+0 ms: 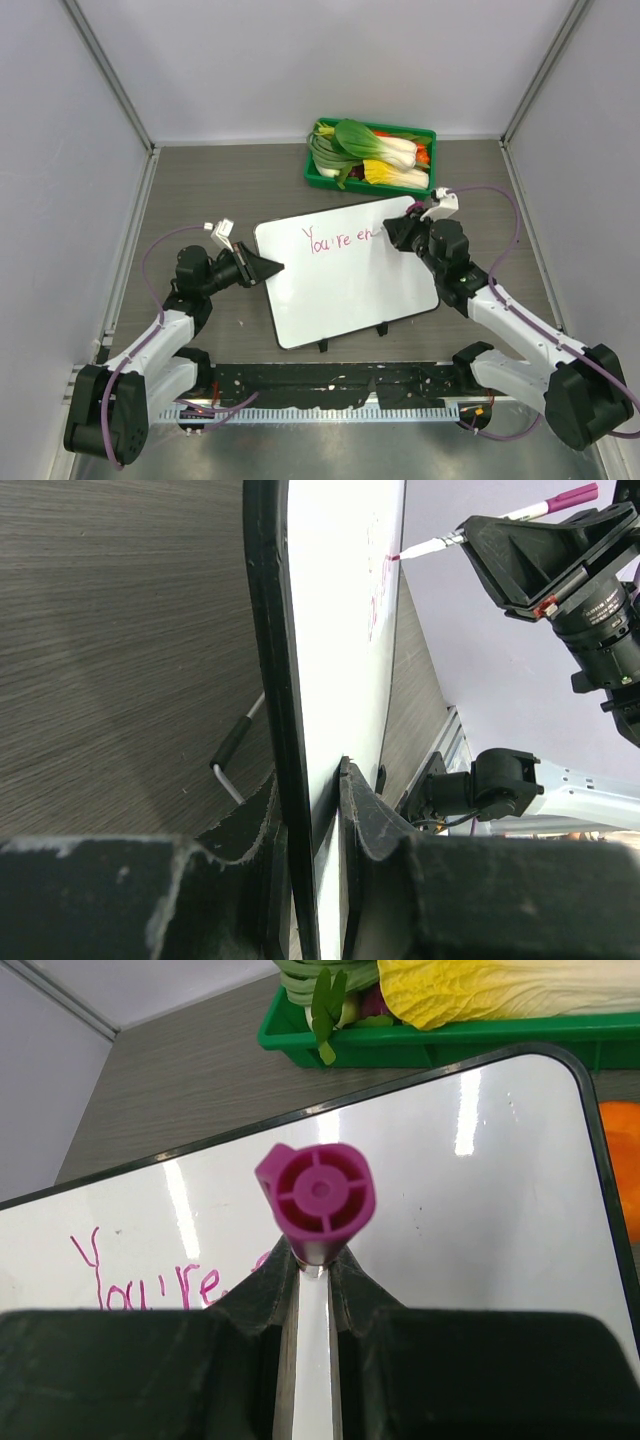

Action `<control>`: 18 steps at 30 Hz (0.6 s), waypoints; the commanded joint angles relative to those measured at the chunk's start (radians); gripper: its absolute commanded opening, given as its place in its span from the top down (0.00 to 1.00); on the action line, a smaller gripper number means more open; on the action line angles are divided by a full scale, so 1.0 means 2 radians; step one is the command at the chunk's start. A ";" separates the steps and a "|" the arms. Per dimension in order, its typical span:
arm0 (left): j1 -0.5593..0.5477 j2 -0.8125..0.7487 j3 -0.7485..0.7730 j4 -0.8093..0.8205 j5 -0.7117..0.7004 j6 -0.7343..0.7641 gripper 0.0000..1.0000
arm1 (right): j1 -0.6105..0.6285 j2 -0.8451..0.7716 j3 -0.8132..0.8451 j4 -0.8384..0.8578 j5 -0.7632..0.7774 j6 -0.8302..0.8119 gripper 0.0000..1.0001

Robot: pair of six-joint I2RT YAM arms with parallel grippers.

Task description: Write a sentence on the whiteboard

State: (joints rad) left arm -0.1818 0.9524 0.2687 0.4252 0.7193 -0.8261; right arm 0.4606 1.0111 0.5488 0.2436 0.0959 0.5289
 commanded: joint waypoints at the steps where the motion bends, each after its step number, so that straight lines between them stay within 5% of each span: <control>1: 0.000 0.006 -0.005 -0.054 -0.072 0.103 1.00 | -0.002 -0.012 -0.008 -0.024 -0.011 -0.001 0.99; 18: 0.000 0.007 -0.004 -0.054 -0.072 0.103 1.00 | -0.003 -0.042 0.053 -0.024 0.000 -0.001 0.99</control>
State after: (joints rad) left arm -0.1822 0.9524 0.2691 0.4252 0.7193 -0.8257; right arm 0.4606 0.9562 0.5735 0.1658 0.0769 0.5289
